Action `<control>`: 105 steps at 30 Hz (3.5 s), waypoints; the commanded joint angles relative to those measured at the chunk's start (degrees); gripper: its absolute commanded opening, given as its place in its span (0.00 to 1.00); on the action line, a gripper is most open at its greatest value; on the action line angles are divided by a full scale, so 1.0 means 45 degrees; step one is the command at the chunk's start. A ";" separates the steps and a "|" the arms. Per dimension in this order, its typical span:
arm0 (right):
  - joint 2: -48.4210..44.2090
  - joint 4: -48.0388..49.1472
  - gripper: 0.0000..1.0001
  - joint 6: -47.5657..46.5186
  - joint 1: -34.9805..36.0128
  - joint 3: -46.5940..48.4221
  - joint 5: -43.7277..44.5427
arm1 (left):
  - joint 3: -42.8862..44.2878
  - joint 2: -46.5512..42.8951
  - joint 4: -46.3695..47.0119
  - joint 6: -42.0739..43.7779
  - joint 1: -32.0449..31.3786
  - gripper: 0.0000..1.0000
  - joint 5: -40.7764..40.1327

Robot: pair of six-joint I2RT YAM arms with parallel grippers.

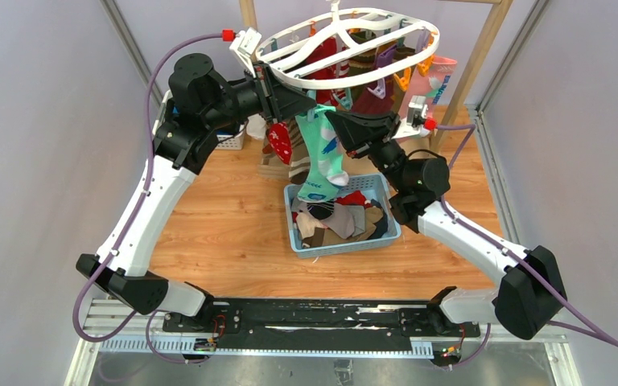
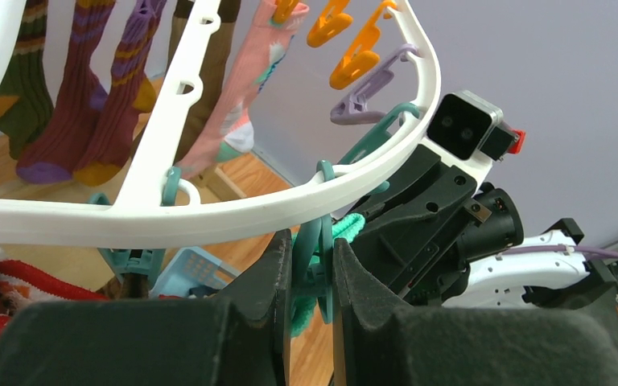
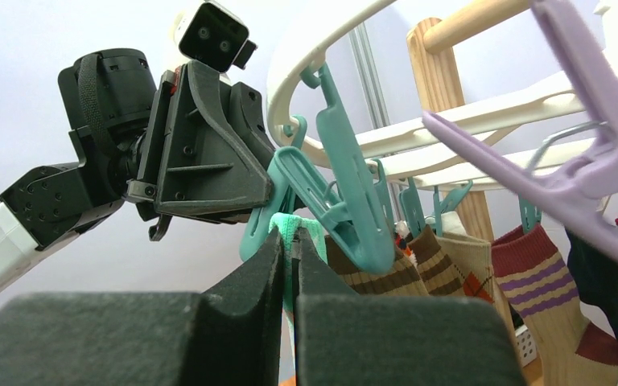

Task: Clip the socks to the hanger
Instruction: Clamp the sock onto the hanger, then reset both arms

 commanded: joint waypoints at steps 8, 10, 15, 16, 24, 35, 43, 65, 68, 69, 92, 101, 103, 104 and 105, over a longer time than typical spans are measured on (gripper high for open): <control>0.0157 0.0848 0.00 0.0451 -0.0188 0.0479 -0.0199 | -0.0027 -0.0398 -0.1407 0.0482 0.0143 0.66 -0.0102; 0.0124 0.0815 0.00 0.0392 -0.0193 0.0472 -0.0258 | -0.0016 -0.0425 -0.1539 0.0607 0.0143 0.68 -0.0222; -0.0119 0.0399 0.00 0.0015 -0.0184 0.0267 -0.0254 | 0.0015 -0.0554 -0.1782 0.0707 0.0155 0.75 -0.0331; -0.0226 0.0284 0.02 -0.0113 -0.0201 0.0190 -0.0233 | 0.0039 -0.0604 -0.1879 0.0750 0.0162 0.81 -0.0328; -0.1859 -0.2040 0.50 -0.1985 -0.0196 -0.1218 0.0578 | 0.0293 -0.1255 -0.4299 0.2972 0.0410 1.00 -0.1272; -0.5160 -0.7226 0.75 -0.3883 -0.0202 -0.3897 0.5399 | -0.3548 -0.2694 -0.4848 0.5878 0.4587 1.00 -0.2273; -0.5441 -0.9203 0.78 -0.5310 -0.0328 -0.5306 1.1535 | -0.9434 -0.2875 -0.0606 0.8243 0.5651 1.00 -0.5338; -0.4015 -0.8919 0.79 -0.2501 -0.5181 -0.7980 1.5477 | -1.4880 -0.0066 0.8734 0.6861 0.6173 1.00 -0.6288; -0.3022 -0.7925 0.78 -0.3074 -0.5794 -0.8069 1.5414 | -1.5597 -0.0108 0.9624 0.7006 0.6171 1.00 -0.6653; -0.2574 -0.7455 0.78 -0.3509 -0.5949 -0.8040 1.5480 | -1.5979 -0.0177 1.0288 0.7126 0.6177 1.00 -0.6953; 0.0270 -0.1812 0.75 -0.8250 -0.6121 -0.9506 1.0048 | -2.0057 -0.0331 1.8007 0.7705 0.6121 1.00 -0.7115; 0.1784 -0.1249 0.87 -0.8377 -0.6583 -0.9108 0.8758 | -2.0086 -0.0344 1.8090 0.7697 0.6130 1.00 -0.7085; 0.1806 -0.1106 0.87 -0.8430 -0.6590 -0.9171 0.8769 | -2.0088 -0.0351 1.8090 0.7698 0.6132 1.00 -0.7078; 0.1853 -0.0915 0.88 -0.8476 -0.6590 -0.9210 0.8766 | -2.0088 -0.0342 1.8088 0.7698 0.6123 1.00 -0.7077; 0.1903 -0.0774 0.88 -0.8499 -0.6590 -0.9257 0.8756 | -2.0088 -0.0343 1.8096 0.7688 0.6125 1.00 -0.7077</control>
